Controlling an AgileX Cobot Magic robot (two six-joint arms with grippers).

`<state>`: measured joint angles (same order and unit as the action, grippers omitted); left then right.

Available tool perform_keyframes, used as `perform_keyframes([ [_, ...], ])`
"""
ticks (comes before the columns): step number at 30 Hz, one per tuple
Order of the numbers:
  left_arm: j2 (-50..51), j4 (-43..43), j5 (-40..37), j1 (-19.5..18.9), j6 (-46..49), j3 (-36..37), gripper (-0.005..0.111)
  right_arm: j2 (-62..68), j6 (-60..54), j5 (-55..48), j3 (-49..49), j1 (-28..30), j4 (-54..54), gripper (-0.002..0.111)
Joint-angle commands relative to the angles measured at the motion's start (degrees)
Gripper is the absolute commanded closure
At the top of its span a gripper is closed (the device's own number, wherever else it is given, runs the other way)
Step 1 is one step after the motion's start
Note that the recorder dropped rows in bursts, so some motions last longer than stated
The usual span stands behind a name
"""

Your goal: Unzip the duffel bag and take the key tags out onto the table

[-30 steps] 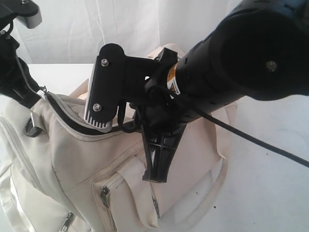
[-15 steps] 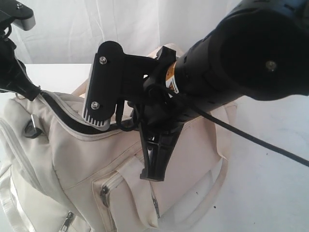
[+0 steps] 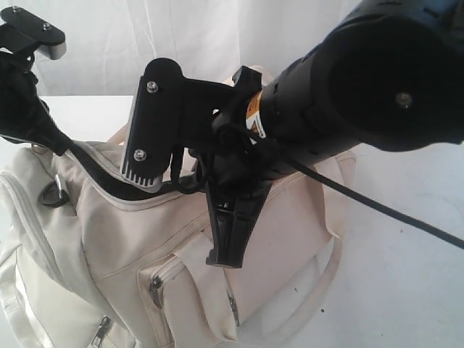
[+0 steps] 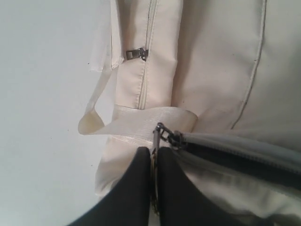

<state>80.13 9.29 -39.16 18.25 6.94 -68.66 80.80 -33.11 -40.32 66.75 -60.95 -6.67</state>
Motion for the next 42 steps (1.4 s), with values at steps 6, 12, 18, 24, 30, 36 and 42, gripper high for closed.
perform_keyframes([
  [6, 0.4, 8.7, 0.2, -1.1, -2.5, -0.4, 0.081, -0.7, 0.0, -5.0, -0.1, 0.3, -0.7, 0.108],
  [12, 0.4, 11.5, -3.6, -1.1, -7.5, -1.2, 0.047, -0.7, 0.0, -4.9, -0.1, 0.3, -0.7, 0.108],
  [18, -1.1, 11.7, -9.1, -0.9, -8.4, -4.7, 0.052, -0.7, 0.0, -4.7, -0.1, 0.3, -0.7, 0.108],
  [24, -8.5, 8.7, -16.2, -1.0, -7.6, -4.3, 0.076, -0.7, 0.0, -1.0, -0.1, 0.3, -1.6, 0.108],
  [30, -17.1, 6.1, -16.5, -1.0, -6.9, 1.2, 0.105, -0.7, 3.2, 9.0, -0.1, 0.3, -10.4, 0.108],
  [36, -23.9, 1.9, -16.3, -1.0, -6.9, 10.6, 0.107, 0.7, 3.6, 19.0, -0.1, 0.4, -19.8, 0.108],
  [42, -29.7, -1.1, -9.9, -1.0, -6.3, 18.2, 0.107, 5.9, 10.7, 25.1, 1.5, 1.7, -26.9, 0.108],
])
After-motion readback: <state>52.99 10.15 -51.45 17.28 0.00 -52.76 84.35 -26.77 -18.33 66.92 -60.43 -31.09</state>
